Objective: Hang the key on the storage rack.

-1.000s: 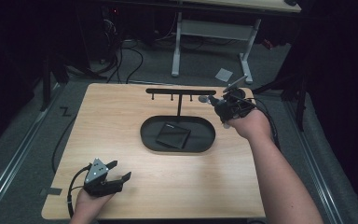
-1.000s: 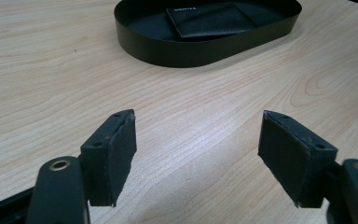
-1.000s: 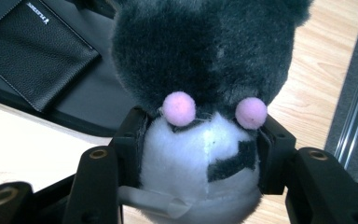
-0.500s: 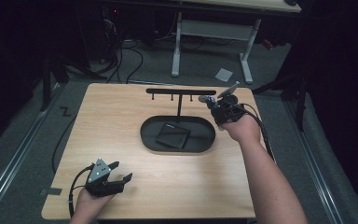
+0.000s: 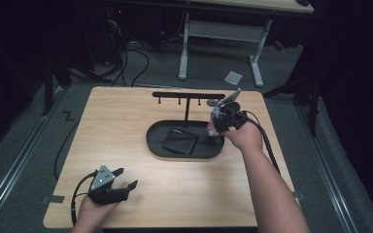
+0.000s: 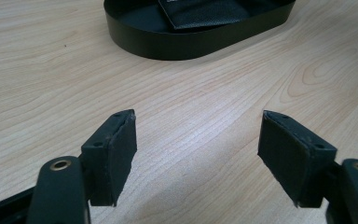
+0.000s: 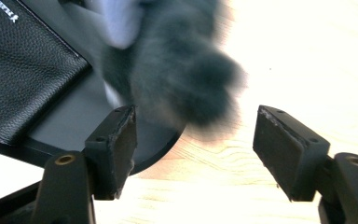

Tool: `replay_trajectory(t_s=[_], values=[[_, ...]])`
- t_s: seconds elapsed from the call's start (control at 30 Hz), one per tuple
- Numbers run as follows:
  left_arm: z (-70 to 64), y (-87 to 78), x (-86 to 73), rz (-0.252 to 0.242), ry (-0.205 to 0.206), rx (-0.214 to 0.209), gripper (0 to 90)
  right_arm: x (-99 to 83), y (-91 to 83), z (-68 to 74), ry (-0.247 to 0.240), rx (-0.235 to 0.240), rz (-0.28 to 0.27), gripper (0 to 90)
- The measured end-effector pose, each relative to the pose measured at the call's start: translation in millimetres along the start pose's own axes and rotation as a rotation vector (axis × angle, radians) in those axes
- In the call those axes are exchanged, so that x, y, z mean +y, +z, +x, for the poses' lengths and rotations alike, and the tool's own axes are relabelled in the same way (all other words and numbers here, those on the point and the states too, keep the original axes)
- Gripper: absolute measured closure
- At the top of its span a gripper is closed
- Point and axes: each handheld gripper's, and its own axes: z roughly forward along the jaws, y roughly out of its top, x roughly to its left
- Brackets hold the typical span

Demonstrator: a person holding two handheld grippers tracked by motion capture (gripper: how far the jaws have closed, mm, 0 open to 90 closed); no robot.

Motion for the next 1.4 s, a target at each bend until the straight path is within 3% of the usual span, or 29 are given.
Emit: replay_trajectory(t_s=[0.37, 0.8, 1.1, 1.4], values=[[-1.9, 1.5, 0.5, 0.003, 0.009, 0.003, 27.8, -15.2, -12.4, -4.1, 0.008, 0.013, -0.018, 29.6], [-4.2, 4.2, 0.2, 0.017, 0.022, 0.003, 27.6, -41.7, -19.1, 0.6, 0.010, 0.050, -0.030, 30.4], [-5.0, 6.7, 0.8, 0.025, 0.029, 0.002, 27.4, -71.4, -19.4, 0.9, 0.013, 0.075, -0.034, 30.1], [-6.2, 8.1, 0.3, 0.032, 0.033, 0.001, 27.4, -110.3, -13.0, 1.4, 0.039, 0.115, -0.088, 27.1]])
